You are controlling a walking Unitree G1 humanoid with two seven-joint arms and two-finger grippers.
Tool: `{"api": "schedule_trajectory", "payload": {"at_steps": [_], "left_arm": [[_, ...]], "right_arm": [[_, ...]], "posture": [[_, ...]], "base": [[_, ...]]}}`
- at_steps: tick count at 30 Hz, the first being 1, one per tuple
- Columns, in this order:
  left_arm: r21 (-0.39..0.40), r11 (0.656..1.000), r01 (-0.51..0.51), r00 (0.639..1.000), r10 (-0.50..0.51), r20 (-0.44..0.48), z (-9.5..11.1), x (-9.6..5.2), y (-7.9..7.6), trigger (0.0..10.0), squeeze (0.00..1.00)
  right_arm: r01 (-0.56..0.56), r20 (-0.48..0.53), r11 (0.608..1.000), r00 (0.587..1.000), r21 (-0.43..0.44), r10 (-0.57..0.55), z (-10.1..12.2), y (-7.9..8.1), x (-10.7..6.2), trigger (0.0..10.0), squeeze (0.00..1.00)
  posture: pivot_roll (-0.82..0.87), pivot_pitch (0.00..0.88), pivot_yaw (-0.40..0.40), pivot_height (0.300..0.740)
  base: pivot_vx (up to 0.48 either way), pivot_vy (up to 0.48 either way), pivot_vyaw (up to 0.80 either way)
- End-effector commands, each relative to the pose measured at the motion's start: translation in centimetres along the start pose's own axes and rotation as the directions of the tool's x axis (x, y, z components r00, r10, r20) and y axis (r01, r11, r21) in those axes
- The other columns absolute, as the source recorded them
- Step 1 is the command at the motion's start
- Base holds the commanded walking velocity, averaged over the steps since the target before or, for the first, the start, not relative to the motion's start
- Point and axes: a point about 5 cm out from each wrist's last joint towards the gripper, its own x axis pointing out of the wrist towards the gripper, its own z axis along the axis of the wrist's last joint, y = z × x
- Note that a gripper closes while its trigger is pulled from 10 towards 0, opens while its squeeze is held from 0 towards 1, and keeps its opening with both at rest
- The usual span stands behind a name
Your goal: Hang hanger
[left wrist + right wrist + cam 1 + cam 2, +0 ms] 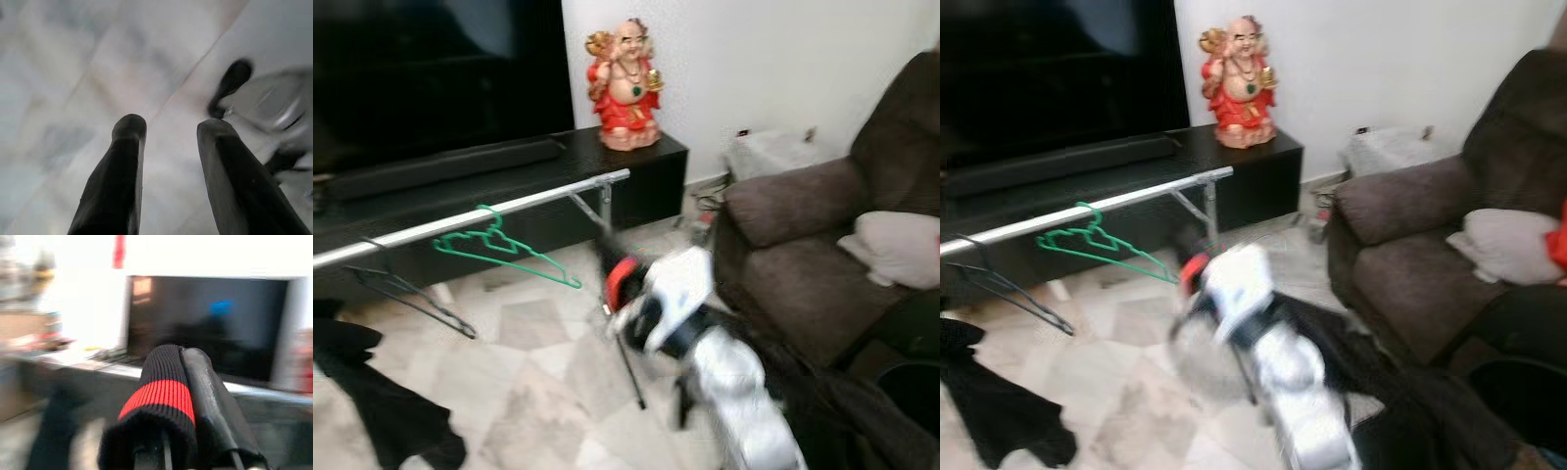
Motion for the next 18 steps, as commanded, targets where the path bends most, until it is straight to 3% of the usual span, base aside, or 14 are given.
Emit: {"api": "schedule_trajectory", "payload": {"at_steps": [1, 6, 9, 10, 13, 14, 15, 18], "left_arm": [[0.012, 1.0, -0.021, 0.999, 0.021, 0.04, 1.5, 0.1, 0.6, 10.0, 0.0], [0.024, 0.999, -0.022, 0.997, 0.02, 0.069, 2.7, 0.1, 0.6, 10.0, 0.0], [0.028, 0.999, -0.026, 0.993, 0.023, 0.112, 4.7, 0.1, 1.3, 10.0, 0.0], [0.019, 1.0, -0.021, 0.992, 0.019, 0.125, 5.1, 0.1, 1.1, 10.0, 0.0], [0.015, 1.0, -0.015, 0.992, 0.013, 0.129, 5.2, 0.2, 0.7, 10.0, 0.0], [0.01, 1.0, -0.006, 0.991, 0.005, 0.134, 5.3, 0.2, 0.5, 10.0, 0.0], [0.011, 1.0, 0.003, 0.989, -0.005, 0.145, 5.5, 0.2, 0.1, 10.0, 0.0], [0.001, 1.0, 0.022, 0.985, -0.021, 0.173, 6.2, 0.2, -0.5, 10.0, 0.0]], "right_arm": [[-0.069, 0.01, 0.998, 0.998, 0.002, 0.069, 0.2, 1.3, 0.3, 10.0, 0.0], [-0.092, -0.08, 0.995, 0.992, 0.039, 0.095, -1.8, 1.7, -1.1, 10.0, 0.0], [-0.071, -0.116, 0.997, 0.991, 0.035, 0.074, -2.5, 1.1, -1.7, 10.0, 0.0], [-0.009, -0.132, 0.997, 0.991, 0.078, 0.019, -2.9, 0.3, -1.9, 10.0, 0.0], [0.039, -0.133, 0.995, 0.991, 0.092, -0.027, -3.1, -0.4, -2.1, 10.0, 0.0], [0.111, -0.173, 0.991, 0.98, 0.074, -0.097, -3.6, -1.2, -2.2, 10.0, 0.0], [0.248, -0.255, 0.968, 0.939, 0.04, -0.23, -4.9, -3.0, -2.9, 10.0, 0.0], [0.45, -0.333, 0.893, 0.846, 0.028, -0.416, -6.4, -5.8, -4.8, 10.0, 0.0]], "posture": [[-0.01, 0.0, 0.076, 0.74], [-0.02, 0.0, 0.083, 0.74], [-0.01, 0.0, 0.072, 0.74], [-0.02, 0.0, 0.064, 0.74], [-0.03, 0.0, 0.043, 0.74], [-0.03, 0.0, 0.041, 0.74], [-0.04, 0.0, 0.037, 0.74], [-0.03, 0.0, 0.036, 0.74]], "base": [[0.0, 0.0, 0.8], [0.0, 0.0, 0.7], [0.0, 0.0, 0.46], [0.0, 0.0, 0.0], [0.0, 0.0, 0.0], [0.0, 0.0, 0.0], [0.0, 0.0, 0.0], [0.0, 0.0, 0.0]]}}
